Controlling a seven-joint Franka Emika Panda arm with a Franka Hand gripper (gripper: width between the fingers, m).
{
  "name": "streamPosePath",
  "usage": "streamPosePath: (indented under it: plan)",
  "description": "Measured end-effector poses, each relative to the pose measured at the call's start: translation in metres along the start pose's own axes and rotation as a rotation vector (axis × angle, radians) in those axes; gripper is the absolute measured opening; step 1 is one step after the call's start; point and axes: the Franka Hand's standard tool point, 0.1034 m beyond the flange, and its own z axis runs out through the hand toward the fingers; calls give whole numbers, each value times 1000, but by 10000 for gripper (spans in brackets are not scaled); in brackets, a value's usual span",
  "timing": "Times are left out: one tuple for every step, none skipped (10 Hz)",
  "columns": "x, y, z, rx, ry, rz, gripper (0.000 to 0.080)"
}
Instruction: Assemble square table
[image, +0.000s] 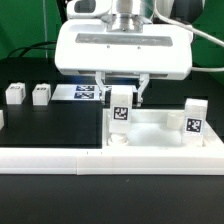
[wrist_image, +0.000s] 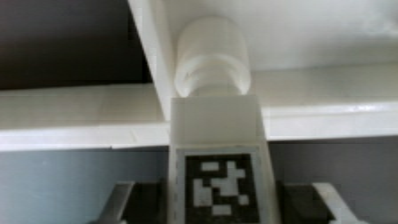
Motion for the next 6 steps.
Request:
streamPosePath:
  plan:
    - [1,1,1,-2,5,-2,290]
    - [2,2,2,-4,10,-2,290]
    - [2,3,2,-4,15,-1,290]
    - [3,3,2,-2,11,1,290]
    - [3,3,2,-2,9,1,290]
    - [2,3,2,-1,6,1,296]
